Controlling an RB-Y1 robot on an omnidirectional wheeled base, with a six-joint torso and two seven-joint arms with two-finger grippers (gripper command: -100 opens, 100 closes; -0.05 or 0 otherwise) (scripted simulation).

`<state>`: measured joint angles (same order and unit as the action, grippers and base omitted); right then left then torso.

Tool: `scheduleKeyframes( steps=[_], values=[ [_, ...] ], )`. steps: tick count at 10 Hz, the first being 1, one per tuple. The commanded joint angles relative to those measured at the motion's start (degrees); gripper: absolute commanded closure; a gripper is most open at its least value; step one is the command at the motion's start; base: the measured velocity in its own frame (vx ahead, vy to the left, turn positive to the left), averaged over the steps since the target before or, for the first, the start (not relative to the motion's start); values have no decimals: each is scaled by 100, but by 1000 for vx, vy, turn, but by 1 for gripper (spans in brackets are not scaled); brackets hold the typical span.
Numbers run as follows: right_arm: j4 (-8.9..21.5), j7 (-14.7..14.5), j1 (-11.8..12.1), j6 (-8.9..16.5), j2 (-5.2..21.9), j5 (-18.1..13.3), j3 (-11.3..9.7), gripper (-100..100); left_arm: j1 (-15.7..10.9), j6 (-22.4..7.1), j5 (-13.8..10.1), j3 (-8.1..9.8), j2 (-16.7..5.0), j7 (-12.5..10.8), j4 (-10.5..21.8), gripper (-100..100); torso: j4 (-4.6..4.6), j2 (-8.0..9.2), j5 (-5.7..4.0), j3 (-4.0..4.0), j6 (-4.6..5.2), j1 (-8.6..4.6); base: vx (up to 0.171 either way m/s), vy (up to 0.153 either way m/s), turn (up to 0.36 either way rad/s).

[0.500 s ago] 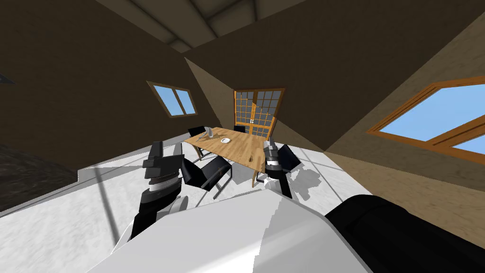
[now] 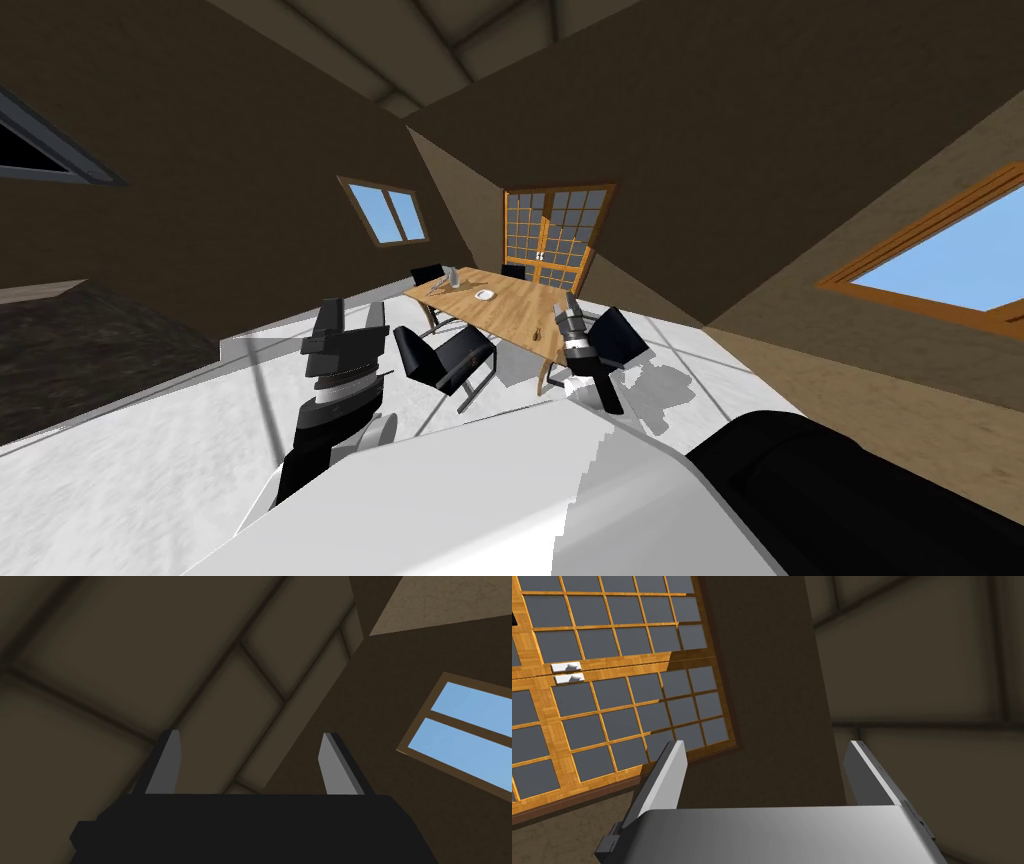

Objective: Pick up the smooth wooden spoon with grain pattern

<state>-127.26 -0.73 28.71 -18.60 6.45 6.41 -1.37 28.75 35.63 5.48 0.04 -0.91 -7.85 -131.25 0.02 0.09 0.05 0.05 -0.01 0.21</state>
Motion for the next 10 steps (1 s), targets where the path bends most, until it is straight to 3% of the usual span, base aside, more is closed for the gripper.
scheduleKeyframes(
  steps=[1,2,3,7,10],
  values=[
    [29,126,-26,184,52,17,39,-100,0,0,0,0,0,0,0,0,0,0,0,0,0,0,-20,37,42],
    [76,324,-37,385,131,48,99,-100,0,0,0,0,0,0,0,0,0,-1,-1,0,1,-7,-19,36,101],
    [76,324,-37,410,131,48,99,-100,0,0,0,0,0,0,0,0,0,-2,-2,-1,0,-9,-10,26,54],
    [283,991,-92,1102,349,170,320,-100,1,0,0,0,0,0,0,0,-1,-6,-1,-3,2,-5,-8,48,109],
    [376,1293,-119,1492,418,220,406,-100,0,0,0,0,0,0,0,0,-1,-7,-1,-4,0,-7,-2,39,85]
  ],
)
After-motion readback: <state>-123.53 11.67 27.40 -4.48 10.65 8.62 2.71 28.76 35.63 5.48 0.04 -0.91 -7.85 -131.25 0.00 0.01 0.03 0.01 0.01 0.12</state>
